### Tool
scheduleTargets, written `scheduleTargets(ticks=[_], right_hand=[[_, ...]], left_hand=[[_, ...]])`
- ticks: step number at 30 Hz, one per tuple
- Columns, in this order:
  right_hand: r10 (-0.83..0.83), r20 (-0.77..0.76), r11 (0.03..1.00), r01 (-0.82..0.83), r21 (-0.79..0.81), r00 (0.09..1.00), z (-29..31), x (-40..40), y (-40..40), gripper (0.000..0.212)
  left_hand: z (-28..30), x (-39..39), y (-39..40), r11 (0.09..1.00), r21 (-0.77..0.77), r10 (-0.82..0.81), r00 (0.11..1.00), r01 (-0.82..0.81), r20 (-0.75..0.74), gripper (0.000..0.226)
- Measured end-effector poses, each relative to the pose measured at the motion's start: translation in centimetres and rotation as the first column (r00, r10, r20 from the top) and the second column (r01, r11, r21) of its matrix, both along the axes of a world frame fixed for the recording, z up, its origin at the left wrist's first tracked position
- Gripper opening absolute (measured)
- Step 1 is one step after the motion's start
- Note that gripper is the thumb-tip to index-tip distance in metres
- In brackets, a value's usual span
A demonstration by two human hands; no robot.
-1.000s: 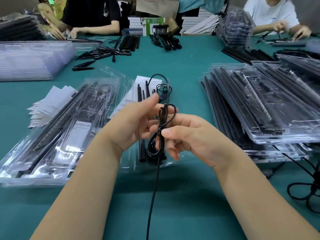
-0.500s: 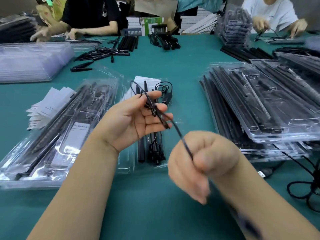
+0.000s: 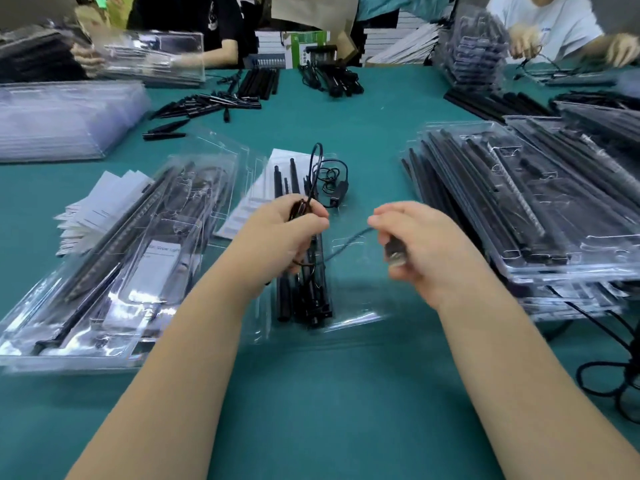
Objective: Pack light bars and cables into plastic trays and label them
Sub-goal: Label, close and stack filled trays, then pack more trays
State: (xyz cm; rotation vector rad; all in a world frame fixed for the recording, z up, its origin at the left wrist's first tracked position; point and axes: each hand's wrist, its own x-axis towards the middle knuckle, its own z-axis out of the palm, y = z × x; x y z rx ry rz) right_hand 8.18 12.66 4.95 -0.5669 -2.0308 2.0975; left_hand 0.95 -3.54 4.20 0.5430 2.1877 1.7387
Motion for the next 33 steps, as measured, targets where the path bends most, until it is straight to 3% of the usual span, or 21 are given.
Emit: scheduleTargets(ticks=[1,3,4,5,7,9,13,17,21,24,26,28,30,33], right_hand=[[-0.07,-0.08,0.944,0.092,0.317,0.994,-0.3,0.0,-0.4,0.01],[-0.046,-0.211,0.641,0.191,0.744,0.976,-1.0,0.0,-1.0,0.01],[-0.003,-0.24,0.529,0.206,0.823,0.971,-1.3,-0.1,-1.2,0.021],[0.045,-0.255,0.478,0.203,0.855,0.966,-1.5,-0.3,-1.2,0.036],[0.103,-0.277,0.455,0.202,0.867,0.955,-1.9,-0.7,-1.0,0.058],[0.11,-0.29,0.478,0.205,0.854,0.951,-2.2,-1.0,-0.8,0.068],[0.079,-0.429,0.691,0.261,0.674,0.9,-2.2,-1.1,-1.3,0.062],[-0.028,-0.552,0.728,0.395,0.56,0.833,-1.8,-1.1,-1.1,0.028],[0.078,-0.516,0.831,0.23,0.507,0.853,-1.3,-0.4,-1.8,0.029],[0.179,-0.424,0.8,0.119,0.588,0.888,-1.3,-0.1,-2.2,0.036],[0.159,-0.315,0.843,0.037,0.537,0.936,-1.2,0.0,-2.0,0.038],[0.105,-0.199,0.861,0.011,0.509,0.974,-1.2,-0.2,-1.4,0.037],[0.081,-0.121,0.902,-0.022,0.43,0.989,-1.0,-0.5,-0.8,0.043],[0.052,-0.051,0.956,-0.035,0.29,0.997,-0.5,-0.6,-0.1,0.05]], left_hand=[[-0.3,0.0,0.1,0.996,-0.069,0.044,0.988,-0.054,-0.151,0.011],[-0.7,0.1,0.3,0.984,-0.129,0.059,0.914,-0.12,-0.402,0.014],[-0.6,0.4,0.3,0.98,-0.152,0.041,0.873,-0.131,-0.486,0.012],[-0.5,0.6,0.2,0.976,-0.17,0.017,0.834,-0.133,-0.551,0.011],[-0.3,1.0,0.0,0.974,-0.19,-0.026,0.773,-0.123,-0.634,0.005],[-0.1,1.3,0.0,0.976,-0.194,-0.06,0.727,-0.103,-0.684,0.004],[0.1,2.1,0.4,0.973,-0.216,-0.118,0.644,-0.076,-0.756,0.02],[0.0,2.0,0.6,0.987,-0.055,0.065,0.684,-0.152,-0.727,0.018],[0.2,1.9,0.6,0.973,0.128,0.228,0.761,-0.19,-0.608,0.047],[0.4,1.7,0.4,0.993,0.041,0.117,0.795,-0.115,-0.596,0.043],[0.4,1.8,0.5,0.995,-0.072,0.016,0.804,-0.073,-0.595,0.037],[0.2,2.0,0.8,0.969,-0.208,-0.03,0.767,-0.136,-0.641,0.025],[-0.1,2.0,0.8,0.897,-0.356,-0.066,0.717,-0.262,-0.693,0.033],[-0.1,1.8,0.8,0.882,-0.368,-0.039,0.731,-0.296,-0.681,0.035]])
